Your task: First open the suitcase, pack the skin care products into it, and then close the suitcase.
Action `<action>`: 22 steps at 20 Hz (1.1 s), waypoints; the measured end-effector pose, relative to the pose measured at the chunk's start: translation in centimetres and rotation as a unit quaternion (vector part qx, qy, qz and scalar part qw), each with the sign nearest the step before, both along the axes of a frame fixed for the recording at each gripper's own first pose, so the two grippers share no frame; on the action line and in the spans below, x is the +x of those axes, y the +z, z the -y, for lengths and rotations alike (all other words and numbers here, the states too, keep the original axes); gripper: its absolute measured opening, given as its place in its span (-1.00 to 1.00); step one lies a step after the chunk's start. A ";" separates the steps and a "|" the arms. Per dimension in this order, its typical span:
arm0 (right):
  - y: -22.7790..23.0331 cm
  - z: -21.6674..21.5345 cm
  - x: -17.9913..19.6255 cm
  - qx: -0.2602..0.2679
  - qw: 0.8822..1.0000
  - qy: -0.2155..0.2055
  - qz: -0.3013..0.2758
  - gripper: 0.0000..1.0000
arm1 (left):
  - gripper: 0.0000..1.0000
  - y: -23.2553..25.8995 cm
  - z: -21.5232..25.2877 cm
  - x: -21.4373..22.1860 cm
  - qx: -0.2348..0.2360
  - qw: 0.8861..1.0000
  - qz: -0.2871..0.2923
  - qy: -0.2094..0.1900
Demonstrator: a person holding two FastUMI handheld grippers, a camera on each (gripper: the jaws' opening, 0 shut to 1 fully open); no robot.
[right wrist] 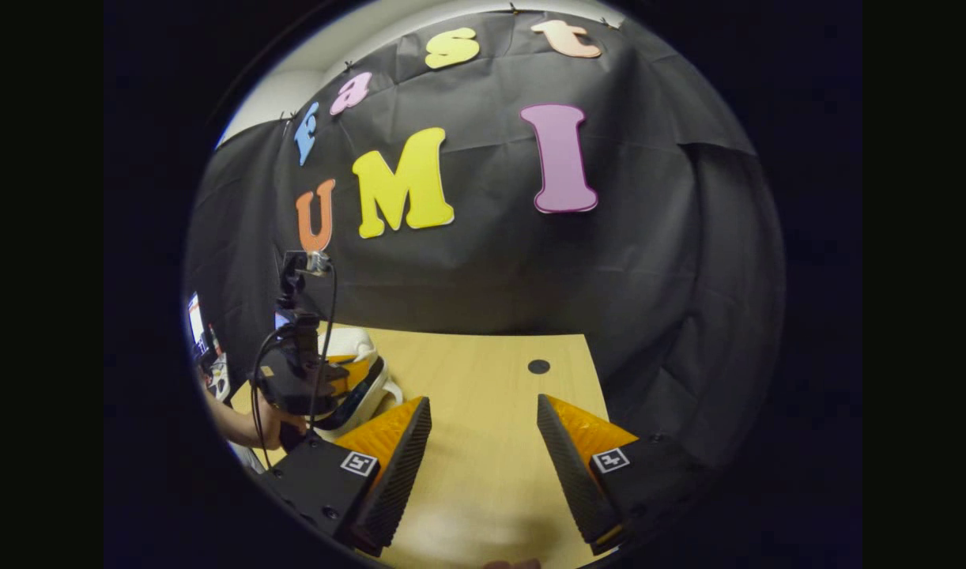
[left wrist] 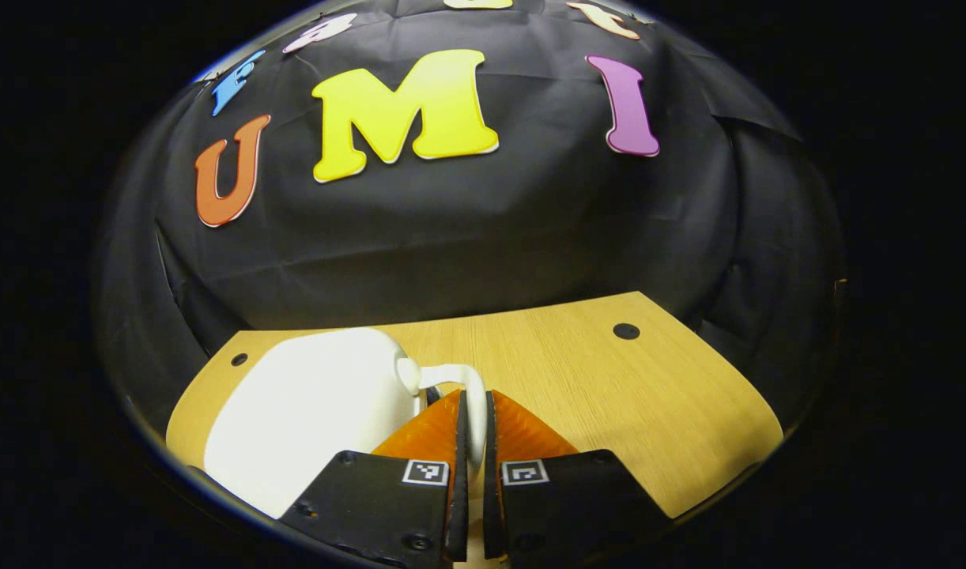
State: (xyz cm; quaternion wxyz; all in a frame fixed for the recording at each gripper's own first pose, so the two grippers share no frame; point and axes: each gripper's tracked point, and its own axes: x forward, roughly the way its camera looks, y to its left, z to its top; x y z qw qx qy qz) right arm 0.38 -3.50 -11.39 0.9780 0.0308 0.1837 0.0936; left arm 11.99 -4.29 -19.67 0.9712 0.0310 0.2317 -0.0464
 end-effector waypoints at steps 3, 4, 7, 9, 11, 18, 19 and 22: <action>-0.7 0.2 0.4 -0.001 1.000 0.002 -0.013 0.59 | -0.79 -1.1 0.7 0.5 0.000 1.000 -0.007 0.002; -1.0 0.2 0.3 -0.002 1.000 0.003 -0.016 0.60 | -0.79 -1.4 1.0 0.5 0.000 1.000 -0.009 0.003; -1.0 -0.3 0.6 -0.006 1.000 0.004 -0.020 0.60 | -0.79 -3.5 2.1 0.0 -0.001 1.000 -0.019 0.004; -1.0 -0.5 0.5 -0.017 1.000 0.008 -0.025 0.60 | -0.77 -4.2 2.6 0.0 0.005 1.000 -0.017 0.006; -0.5 -0.7 0.3 -0.030 0.999 0.009 -0.024 0.60 | -0.73 -4.8 3.1 0.0 0.001 1.000 -0.016 0.008; 1.7 -2.9 0.5 -0.047 0.999 0.012 0.000 0.60 | 0.67 -1.1 4.6 -1.8 -0.037 0.999 0.023 -0.005; 2.4 -3.5 0.7 -0.045 0.999 0.013 0.009 0.61 | 1.00 0.7 4.5 -2.3 -0.042 0.998 0.036 -0.008; 5.3 -6.0 1.7 -0.039 0.998 0.022 0.051 0.60 | 1.00 6.5 1.9 -3.3 -0.047 0.995 0.082 0.012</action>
